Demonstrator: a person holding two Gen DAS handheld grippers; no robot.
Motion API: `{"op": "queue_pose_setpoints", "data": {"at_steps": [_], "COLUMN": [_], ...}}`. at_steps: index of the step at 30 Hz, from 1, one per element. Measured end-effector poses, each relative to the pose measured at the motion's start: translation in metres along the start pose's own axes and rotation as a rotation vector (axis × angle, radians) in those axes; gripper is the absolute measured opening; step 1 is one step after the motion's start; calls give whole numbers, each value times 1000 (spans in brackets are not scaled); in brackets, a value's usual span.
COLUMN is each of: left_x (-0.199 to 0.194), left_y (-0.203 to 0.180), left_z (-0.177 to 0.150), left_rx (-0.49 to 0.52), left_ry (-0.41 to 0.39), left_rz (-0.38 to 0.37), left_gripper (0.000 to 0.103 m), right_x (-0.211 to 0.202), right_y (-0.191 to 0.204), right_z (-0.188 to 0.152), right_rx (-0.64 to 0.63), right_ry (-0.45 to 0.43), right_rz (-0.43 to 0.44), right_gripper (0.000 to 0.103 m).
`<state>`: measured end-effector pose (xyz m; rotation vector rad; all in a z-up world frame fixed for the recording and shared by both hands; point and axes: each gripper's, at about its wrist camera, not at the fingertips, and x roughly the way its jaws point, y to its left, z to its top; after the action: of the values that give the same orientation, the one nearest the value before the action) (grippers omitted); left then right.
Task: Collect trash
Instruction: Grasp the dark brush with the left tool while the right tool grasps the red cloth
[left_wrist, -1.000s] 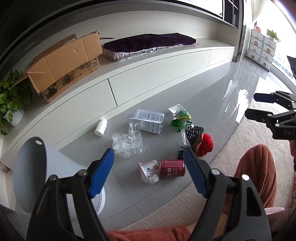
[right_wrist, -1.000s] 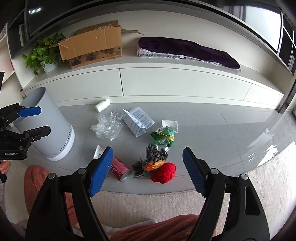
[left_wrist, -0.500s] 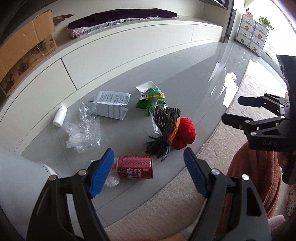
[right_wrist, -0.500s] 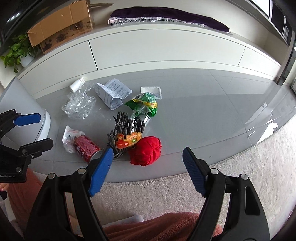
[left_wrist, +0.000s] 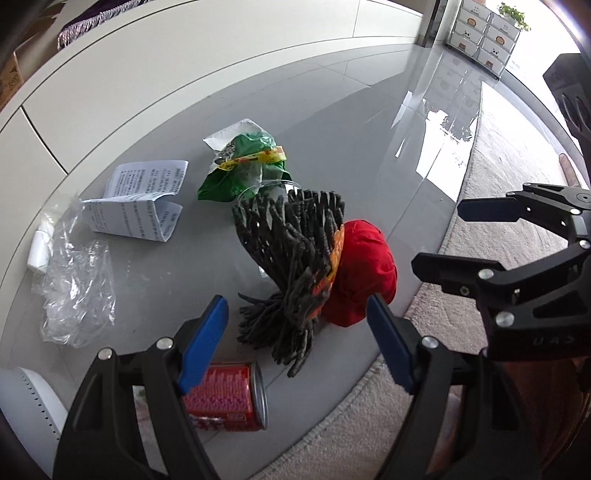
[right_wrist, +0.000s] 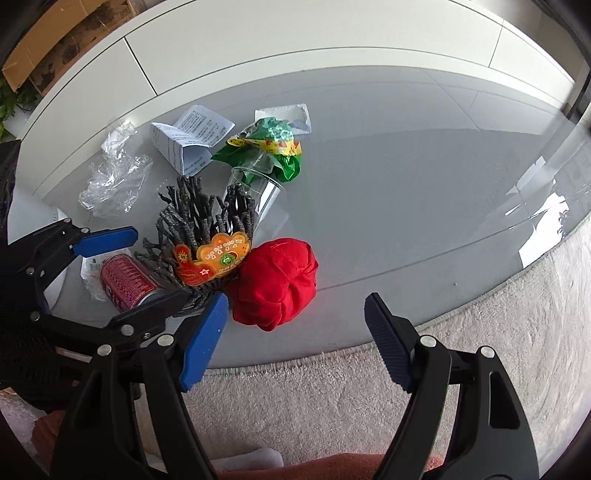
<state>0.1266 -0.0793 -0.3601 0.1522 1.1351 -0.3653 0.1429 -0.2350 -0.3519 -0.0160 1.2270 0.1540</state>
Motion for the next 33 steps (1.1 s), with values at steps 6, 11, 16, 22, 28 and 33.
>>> {"op": "queue_pose_setpoints", "data": {"at_steps": [6, 11, 16, 22, 28, 33], "left_x": [29, 39, 33, 25, 22, 20], "left_y": [8, 10, 13, 21, 29, 31], "left_z": [6, 5, 2, 1, 2, 0], "left_rx": [-29, -30, -23, -29, -44, -51], "left_ry": [30, 33, 14, 4, -2, -8], "left_rz": [-36, -59, -62, -68, -69, -76], "left_gripper": [49, 25, 16, 16, 16, 15], "right_x": [10, 17, 30, 45, 65, 69], "right_y": [2, 7, 9, 10, 16, 22], "right_z": [6, 9, 10, 11, 12, 12], "right_rx": [-3, -3, -5, -3, -21, -61], "right_ry": [26, 35, 56, 87, 144, 166], "right_rz": [1, 1, -15, -25, -49, -69], "right_gripper": [74, 74, 74, 74, 54, 30]}}
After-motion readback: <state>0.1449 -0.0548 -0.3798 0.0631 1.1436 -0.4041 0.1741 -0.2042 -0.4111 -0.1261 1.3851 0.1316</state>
